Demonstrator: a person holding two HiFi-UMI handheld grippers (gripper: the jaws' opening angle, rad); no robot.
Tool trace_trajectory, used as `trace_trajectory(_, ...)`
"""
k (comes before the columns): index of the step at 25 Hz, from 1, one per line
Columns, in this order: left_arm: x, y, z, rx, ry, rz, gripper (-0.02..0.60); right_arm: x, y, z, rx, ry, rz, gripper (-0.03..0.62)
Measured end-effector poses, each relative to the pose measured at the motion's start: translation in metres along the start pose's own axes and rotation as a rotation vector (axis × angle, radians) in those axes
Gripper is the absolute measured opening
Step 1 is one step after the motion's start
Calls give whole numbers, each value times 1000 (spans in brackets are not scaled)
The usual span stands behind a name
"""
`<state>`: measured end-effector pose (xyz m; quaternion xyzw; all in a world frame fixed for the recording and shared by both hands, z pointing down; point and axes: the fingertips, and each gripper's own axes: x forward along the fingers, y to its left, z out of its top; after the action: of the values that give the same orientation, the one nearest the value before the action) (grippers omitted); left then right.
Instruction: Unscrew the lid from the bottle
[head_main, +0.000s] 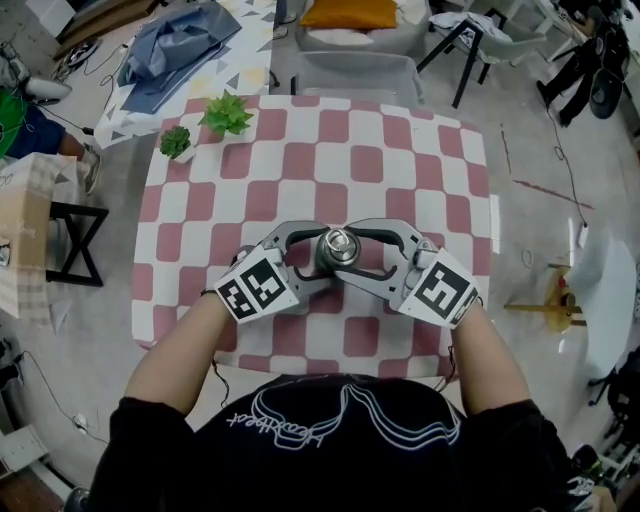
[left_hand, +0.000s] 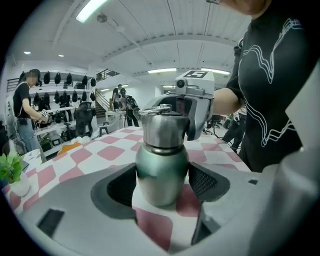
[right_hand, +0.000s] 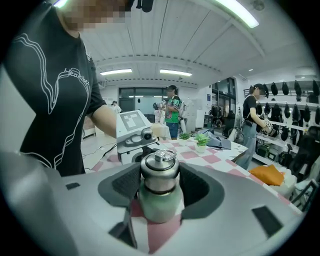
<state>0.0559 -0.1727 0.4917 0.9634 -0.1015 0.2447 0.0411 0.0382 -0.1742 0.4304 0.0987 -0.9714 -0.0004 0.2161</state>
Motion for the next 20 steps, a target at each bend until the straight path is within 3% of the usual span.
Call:
trace_trajectory(6,0,0,1,34,10,-63,330,0,0,1,-45,19,69,245)
trace_trajectory(12,0,0,2,31,10,-65,330,-1,1,2,-52,7,88,245)
trace_trajectory(17,0,1,1,25,11,-47,330,0,-2,4,-27,-19,57,249)
trace_trajectory(20,0,1,1,13,12,-23,330,-1,-6,8,15,-57,-1,310)
